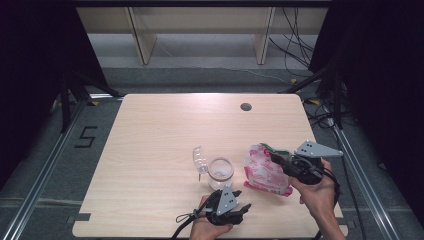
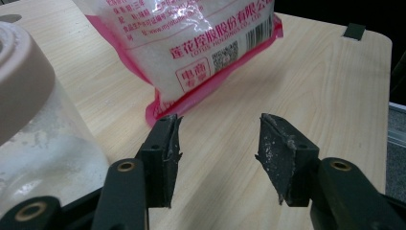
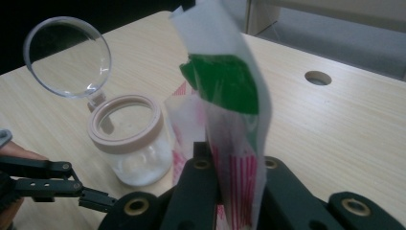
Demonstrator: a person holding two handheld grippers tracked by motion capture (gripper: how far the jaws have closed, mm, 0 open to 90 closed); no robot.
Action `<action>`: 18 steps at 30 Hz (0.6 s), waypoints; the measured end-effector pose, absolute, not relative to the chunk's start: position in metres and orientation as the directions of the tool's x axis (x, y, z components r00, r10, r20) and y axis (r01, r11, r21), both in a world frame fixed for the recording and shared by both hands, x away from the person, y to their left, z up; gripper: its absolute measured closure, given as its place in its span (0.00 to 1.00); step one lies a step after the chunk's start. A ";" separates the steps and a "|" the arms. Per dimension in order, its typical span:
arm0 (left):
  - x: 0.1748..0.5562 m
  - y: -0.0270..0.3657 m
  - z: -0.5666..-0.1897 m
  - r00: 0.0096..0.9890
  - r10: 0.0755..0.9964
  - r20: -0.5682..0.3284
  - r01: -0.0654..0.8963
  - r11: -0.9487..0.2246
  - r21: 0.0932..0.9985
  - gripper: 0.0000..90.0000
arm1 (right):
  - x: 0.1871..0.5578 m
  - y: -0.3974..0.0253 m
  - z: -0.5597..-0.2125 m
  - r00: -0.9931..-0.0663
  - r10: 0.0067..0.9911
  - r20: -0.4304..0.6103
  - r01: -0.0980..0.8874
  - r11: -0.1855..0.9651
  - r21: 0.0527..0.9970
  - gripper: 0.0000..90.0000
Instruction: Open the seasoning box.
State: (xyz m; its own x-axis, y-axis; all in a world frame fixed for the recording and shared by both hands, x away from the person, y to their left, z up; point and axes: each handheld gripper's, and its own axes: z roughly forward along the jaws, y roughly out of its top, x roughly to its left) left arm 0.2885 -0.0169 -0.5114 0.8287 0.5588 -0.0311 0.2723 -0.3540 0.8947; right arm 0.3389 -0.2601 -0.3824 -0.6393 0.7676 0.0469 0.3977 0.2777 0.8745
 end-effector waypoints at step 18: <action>0.302 -0.038 -0.515 0.762 0.644 0.064 0.232 -0.365 0.902 0.49 | 0.333 -0.259 -0.337 -0.672 0.740 0.028 0.374 0.307 0.875 1.00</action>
State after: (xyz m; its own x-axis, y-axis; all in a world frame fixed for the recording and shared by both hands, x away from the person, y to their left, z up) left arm 0.3020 -0.0381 -0.5148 0.7622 0.6441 0.0641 0.2323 -0.3646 0.9017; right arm 0.3325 -0.2593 -0.3372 -0.6721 0.7400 0.0276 0.3744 0.3075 0.8748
